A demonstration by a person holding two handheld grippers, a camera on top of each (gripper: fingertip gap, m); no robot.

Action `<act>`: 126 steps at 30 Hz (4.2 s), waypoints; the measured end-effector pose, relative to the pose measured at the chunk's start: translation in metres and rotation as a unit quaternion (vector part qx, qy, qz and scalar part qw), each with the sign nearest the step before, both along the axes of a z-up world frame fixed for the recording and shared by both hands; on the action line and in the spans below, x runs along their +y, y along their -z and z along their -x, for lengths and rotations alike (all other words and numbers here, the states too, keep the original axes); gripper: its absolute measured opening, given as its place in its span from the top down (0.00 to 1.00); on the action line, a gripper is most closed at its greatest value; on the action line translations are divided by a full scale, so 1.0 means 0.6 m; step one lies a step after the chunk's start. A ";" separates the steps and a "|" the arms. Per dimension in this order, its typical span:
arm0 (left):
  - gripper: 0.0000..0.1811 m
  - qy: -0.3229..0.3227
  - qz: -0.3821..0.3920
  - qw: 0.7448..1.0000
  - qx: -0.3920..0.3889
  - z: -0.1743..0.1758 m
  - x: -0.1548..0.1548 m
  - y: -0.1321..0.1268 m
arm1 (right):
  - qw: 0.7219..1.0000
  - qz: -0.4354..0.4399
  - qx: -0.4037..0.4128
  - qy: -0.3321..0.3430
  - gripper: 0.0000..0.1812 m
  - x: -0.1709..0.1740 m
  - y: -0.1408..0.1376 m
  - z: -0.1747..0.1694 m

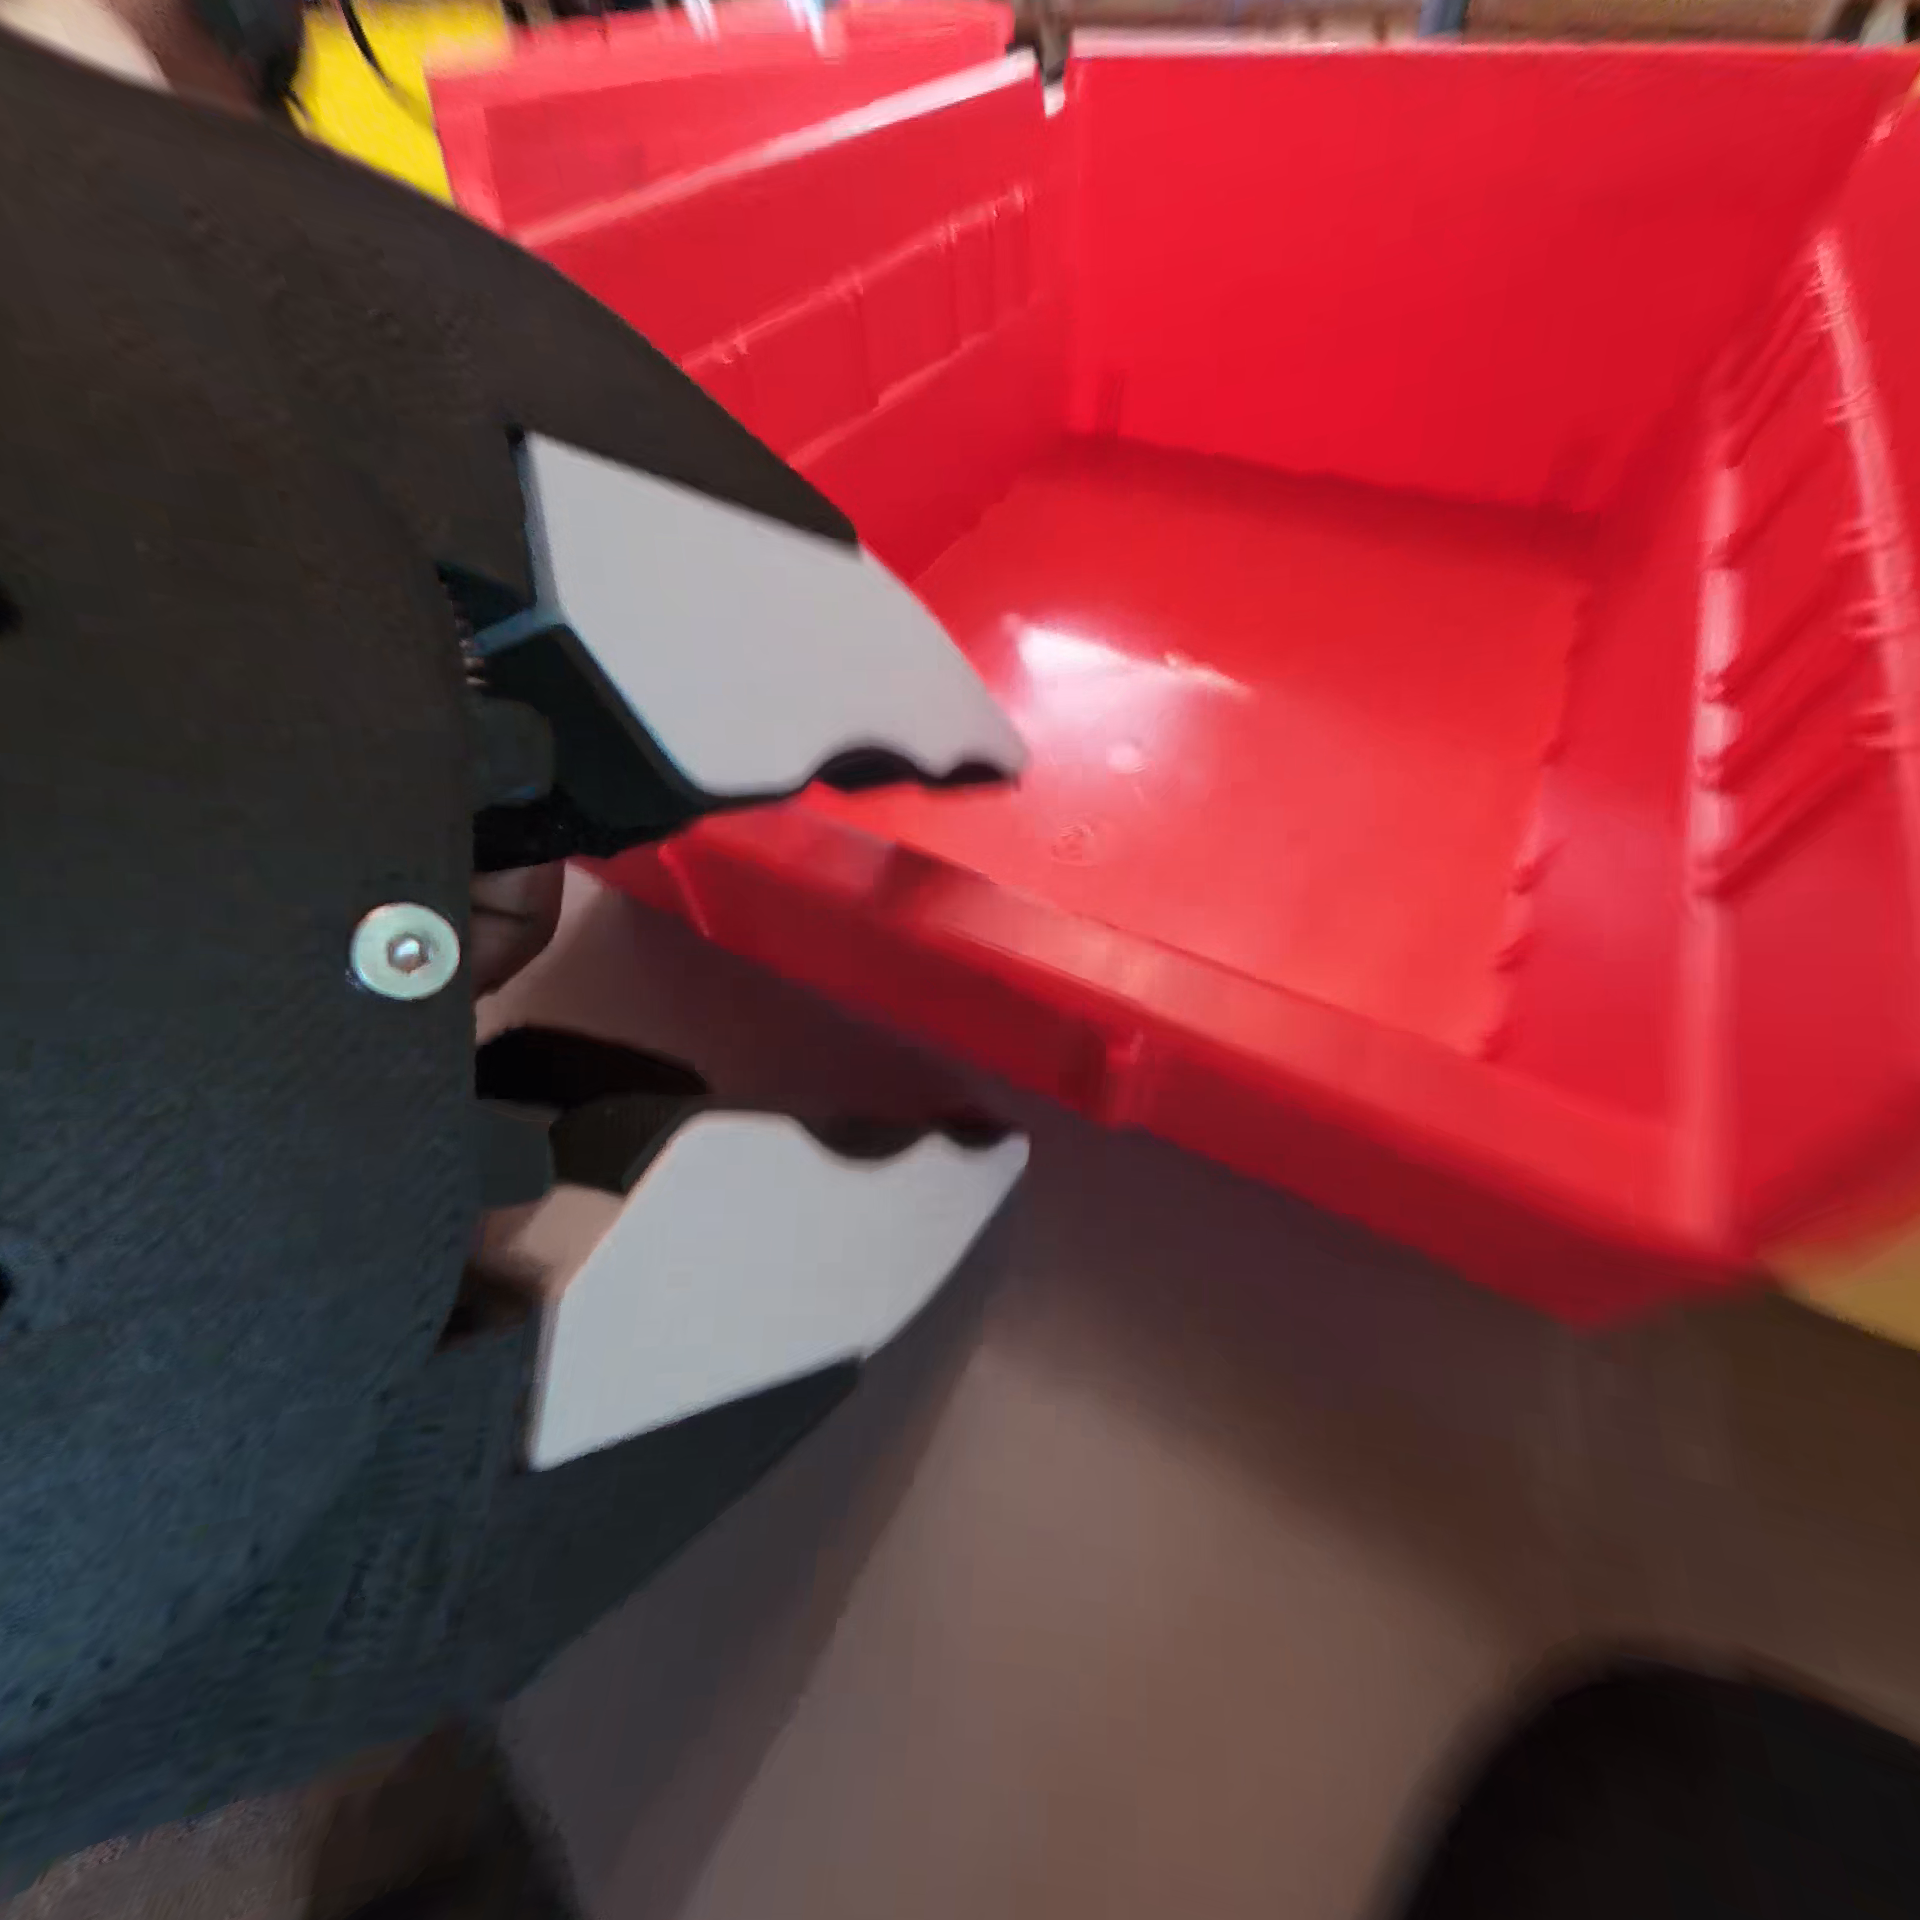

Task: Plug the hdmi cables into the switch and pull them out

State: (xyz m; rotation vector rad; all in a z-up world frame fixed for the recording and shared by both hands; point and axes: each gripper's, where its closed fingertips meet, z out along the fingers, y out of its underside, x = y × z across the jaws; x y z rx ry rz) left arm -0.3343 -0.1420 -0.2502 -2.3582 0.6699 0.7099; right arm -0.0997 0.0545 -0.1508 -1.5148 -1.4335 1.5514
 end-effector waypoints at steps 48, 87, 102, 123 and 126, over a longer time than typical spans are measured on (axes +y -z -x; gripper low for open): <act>0.83 0.353 -0.146 0.902 0.200 -0.604 0.431 -0.133 | 0.726 -0.197 0.417 0.511 0.44 0.174 -0.134 -0.503; 0.65 0.118 -0.145 0.982 -0.007 -0.321 0.266 -0.023 | 0.763 -0.605 -0.130 0.189 0.55 0.068 0.121 -0.219; 0.79 0.044 -0.080 0.994 0.060 -0.178 0.240 0.002 | 0.722 -0.548 -0.340 0.250 0.79 0.200 0.171 -0.329; 0.78 0.052 -0.071 0.994 0.064 -0.031 0.004 -0.001 | 0.719 -0.558 -0.358 0.209 0.79 0.239 0.176 -0.580; 0.77 0.051 -0.079 0.995 0.033 -0.037 -0.003 -0.001 | 0.720 -0.560 -0.351 0.212 0.77 0.237 0.173 -0.578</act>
